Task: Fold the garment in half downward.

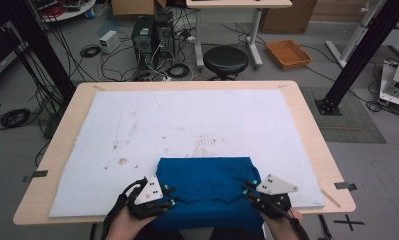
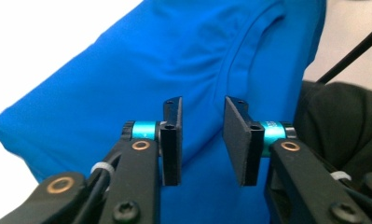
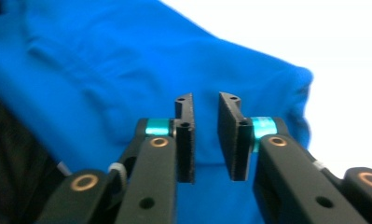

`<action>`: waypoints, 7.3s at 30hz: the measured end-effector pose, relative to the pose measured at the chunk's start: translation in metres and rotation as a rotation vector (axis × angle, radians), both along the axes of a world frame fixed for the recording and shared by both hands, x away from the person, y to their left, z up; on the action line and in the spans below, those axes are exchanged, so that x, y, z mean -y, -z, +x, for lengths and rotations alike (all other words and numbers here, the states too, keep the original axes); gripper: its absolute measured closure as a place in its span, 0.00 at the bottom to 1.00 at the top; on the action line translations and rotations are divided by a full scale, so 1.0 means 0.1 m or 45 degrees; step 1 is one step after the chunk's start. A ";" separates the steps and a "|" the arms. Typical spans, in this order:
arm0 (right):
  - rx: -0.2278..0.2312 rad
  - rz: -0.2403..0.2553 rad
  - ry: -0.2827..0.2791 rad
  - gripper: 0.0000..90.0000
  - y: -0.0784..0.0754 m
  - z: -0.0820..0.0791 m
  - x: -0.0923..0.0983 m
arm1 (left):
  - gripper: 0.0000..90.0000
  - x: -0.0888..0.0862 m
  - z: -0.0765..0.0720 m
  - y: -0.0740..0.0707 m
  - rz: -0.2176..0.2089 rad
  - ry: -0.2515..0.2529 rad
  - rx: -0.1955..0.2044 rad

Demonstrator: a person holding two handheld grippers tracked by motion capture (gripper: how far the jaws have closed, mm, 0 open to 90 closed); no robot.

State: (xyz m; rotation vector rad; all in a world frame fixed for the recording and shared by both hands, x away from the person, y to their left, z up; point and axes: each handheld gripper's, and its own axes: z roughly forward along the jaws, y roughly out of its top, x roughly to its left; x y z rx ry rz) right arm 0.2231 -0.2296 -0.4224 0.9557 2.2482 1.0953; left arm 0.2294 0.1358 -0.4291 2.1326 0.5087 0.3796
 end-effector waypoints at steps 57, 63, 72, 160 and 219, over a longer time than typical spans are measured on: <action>-0.286 0.248 0.267 0.96 0.01 2.00 0.26 | 0.93 -0.25 1.95 -0.09 -0.038 -0.452 -0.176; -0.279 0.219 0.303 0.96 0.04 2.13 0.24 | 0.93 -0.20 2.09 -0.04 -0.013 -0.456 -0.146; -0.230 0.188 0.326 0.73 0.02 2.04 0.26 | 0.66 -0.29 1.95 -0.13 -0.050 -0.522 -0.164; -0.433 0.279 0.047 0.99 -0.16 0.43 0.49 | 0.97 -0.44 0.40 -0.32 -0.307 -0.269 -0.594; -0.236 -0.008 -0.248 0.90 0.23 -0.09 -0.20 | 0.80 -0.35 0.01 -0.03 -0.204 -0.280 -0.381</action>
